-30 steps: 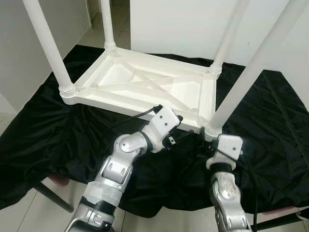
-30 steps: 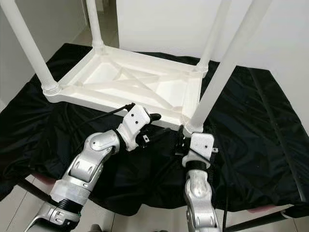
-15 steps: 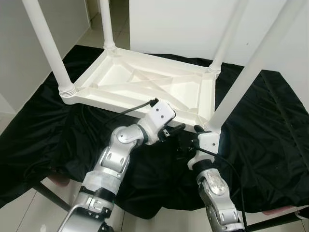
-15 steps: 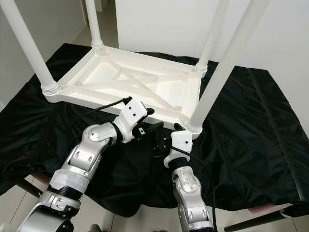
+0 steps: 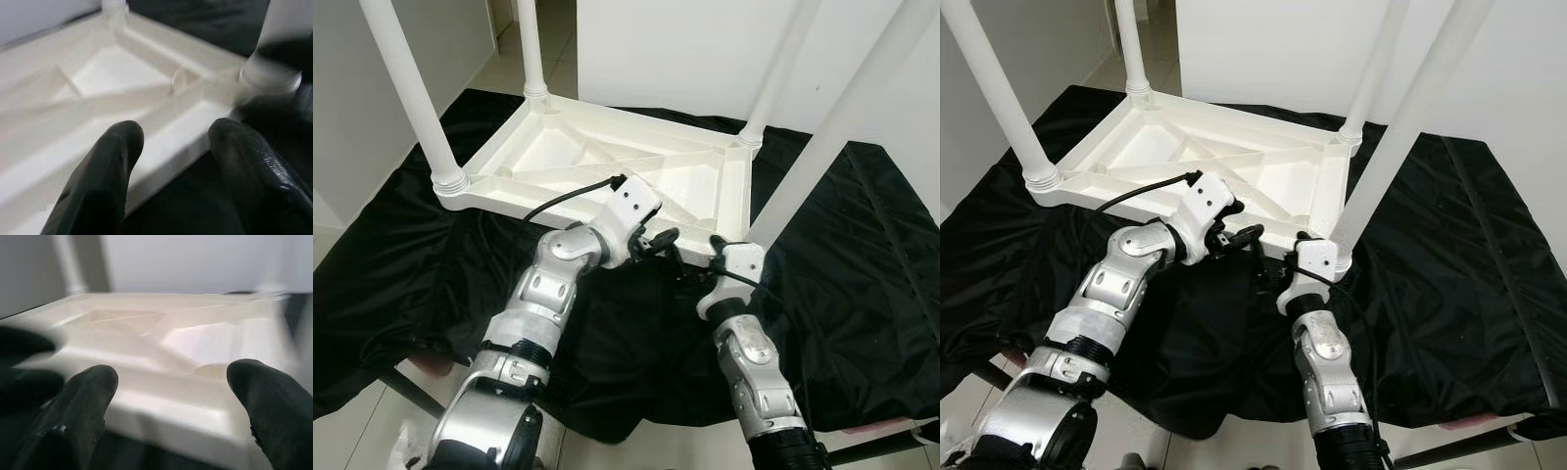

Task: Building children table

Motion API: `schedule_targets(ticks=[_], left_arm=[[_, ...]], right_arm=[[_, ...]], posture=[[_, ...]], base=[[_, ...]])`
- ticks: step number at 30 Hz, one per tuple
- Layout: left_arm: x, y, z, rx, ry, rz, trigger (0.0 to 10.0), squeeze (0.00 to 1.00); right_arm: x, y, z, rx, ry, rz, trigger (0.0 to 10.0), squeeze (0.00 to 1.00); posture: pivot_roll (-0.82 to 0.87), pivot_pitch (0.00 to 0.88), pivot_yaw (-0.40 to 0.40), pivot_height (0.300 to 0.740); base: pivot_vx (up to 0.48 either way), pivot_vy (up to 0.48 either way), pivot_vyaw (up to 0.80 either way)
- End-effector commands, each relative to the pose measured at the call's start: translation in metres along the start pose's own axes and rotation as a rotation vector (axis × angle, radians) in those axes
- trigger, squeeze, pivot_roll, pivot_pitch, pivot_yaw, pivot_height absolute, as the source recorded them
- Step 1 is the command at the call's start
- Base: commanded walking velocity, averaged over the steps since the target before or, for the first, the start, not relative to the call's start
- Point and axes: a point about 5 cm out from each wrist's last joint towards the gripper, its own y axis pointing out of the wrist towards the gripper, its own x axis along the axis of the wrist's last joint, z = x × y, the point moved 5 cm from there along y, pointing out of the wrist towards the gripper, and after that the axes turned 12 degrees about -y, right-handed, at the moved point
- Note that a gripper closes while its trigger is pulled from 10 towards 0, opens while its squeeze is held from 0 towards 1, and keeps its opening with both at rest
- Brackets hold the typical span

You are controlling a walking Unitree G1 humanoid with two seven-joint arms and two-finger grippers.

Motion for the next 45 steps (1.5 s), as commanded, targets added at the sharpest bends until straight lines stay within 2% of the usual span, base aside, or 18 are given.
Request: schedule_targets(ticks=[1,5,13,16,18,19,20,25,28,30,32,33,35,38,41,45], left_arm=[[0.013,-0.01,0.052,0.482,-0.022,-0.103,10.0,0.0],[0.023,-0.007,0.057,0.472,-0.033,-0.122,10.0,0.0],[0.024,-0.006,0.061,0.484,-0.019,-0.119,10.0,0.0],[0.025,-0.006,0.071,0.499,0.011,-0.106,10.0,0.0],[0.025,-0.006,0.071,0.499,0.011,-0.106,10.0,0.0],[0.025,-0.006,0.073,0.498,0.017,-0.101,10.0,0.0],[0.022,-0.005,0.074,0.484,0.073,-0.074,10.0,0.0],[0.016,-0.004,0.073,0.459,0.132,-0.041,10.0,0.0],[0.005,0.002,0.058,0.344,0.175,-0.001,10.0,0.0],[0.005,0.002,0.058,0.344,0.175,-0.001,10.0,0.0],[-0.001,0.005,0.048,0.27,0.182,0.014,10.0,0.0],[-0.001,0.005,0.048,0.27,0.182,0.014,10.0,0.0],[-0.008,0.007,0.042,0.227,0.212,0.041,10.0,0.0],[-0.011,0.007,0.041,0.213,0.231,0.052,10.0,0.0],[-0.027,0.006,0.039,0.188,0.298,0.124,10.0,0.0],[-0.031,0.006,0.039,0.181,0.296,0.141,10.0,0.0]], right_arm=[[-0.002,-0.001,-0.011,-0.048,0.003,0.005,10.0,0.0],[-0.007,-0.004,-0.018,-0.087,-0.007,0.019,10.0,0.0],[-0.009,-0.006,-0.029,-0.148,-0.025,0.027,10.0,0.0],[-0.017,-0.012,-0.06,-0.3,-0.048,0.068,10.0,0.0],[-0.017,-0.012,-0.06,-0.3,-0.048,0.068,10.0,0.0],[-0.019,-0.015,-0.068,-0.335,-0.049,0.079,10.0,0.0],[-0.024,-0.019,-0.081,-0.389,-0.049,0.103,10.0,0.0],[-0.025,-0.02,-0.089,-0.405,-0.067,0.108,10.0,0.0],[-0.022,-0.024,-0.106,-0.448,-0.082,0.102,10.0,0.0],[-0.022,-0.024,-0.106,-0.448,-0.082,0.102,10.0,0.0],[-0.021,-0.024,-0.107,-0.443,-0.08,0.096,10.0,0.0],[-0.021,-0.024,-0.107,-0.443,-0.08,0.096,10.0,0.0],[-0.021,-0.022,-0.096,-0.408,-0.067,0.091,10.0,0.0],[-0.021,-0.021,-0.092,-0.396,-0.059,0.089,10.0,0.0],[-0.022,-0.017,-0.076,-0.36,-0.036,0.087,10.0,0.0],[-0.022,-0.016,-0.071,-0.349,-0.03,0.085,10.0,0.0]], posture=[[-0.01,0.084,-0.028,0.74],[-0.02,0.084,-0.021,0.74],[-0.03,0.085,-0.011,0.74],[-0.03,0.085,-0.009,0.74],[-0.03,0.085,-0.009,0.74],[-0.03,0.085,-0.009,0.74],[-0.04,0.086,-0.002,0.74],[-0.04,0.086,0.0,0.74],[-0.05,0.083,0.011,0.74],[-0.05,0.083,0.011,0.74],[-0.05,0.085,0.016,0.74],[-0.05,0.085,0.016,0.74],[-0.05,0.084,0.015,0.74],[-0.05,0.085,0.015,0.74],[-0.05,0.085,0.014,0.74],[-0.05,0.085,0.014,0.74]], base=[[0.0,0.0,0.0],[0.0,0.0,0.0],[0.0,0.0,0.0],[0.0,0.0,0.0],[0.0,0.0,0.0],[0.0,0.0,0.0],[0.0,0.0,0.0],[0.0,0.0,0.0],[0.0,0.0,0.0],[0.0,0.0,0.0],[0.0,0.0,0.0],[0.0,0.0,0.0],[0.0,0.0,0.0],[0.0,0.0,0.0],[0.0,0.0,0.0],[0.0,0.0,0.0]])
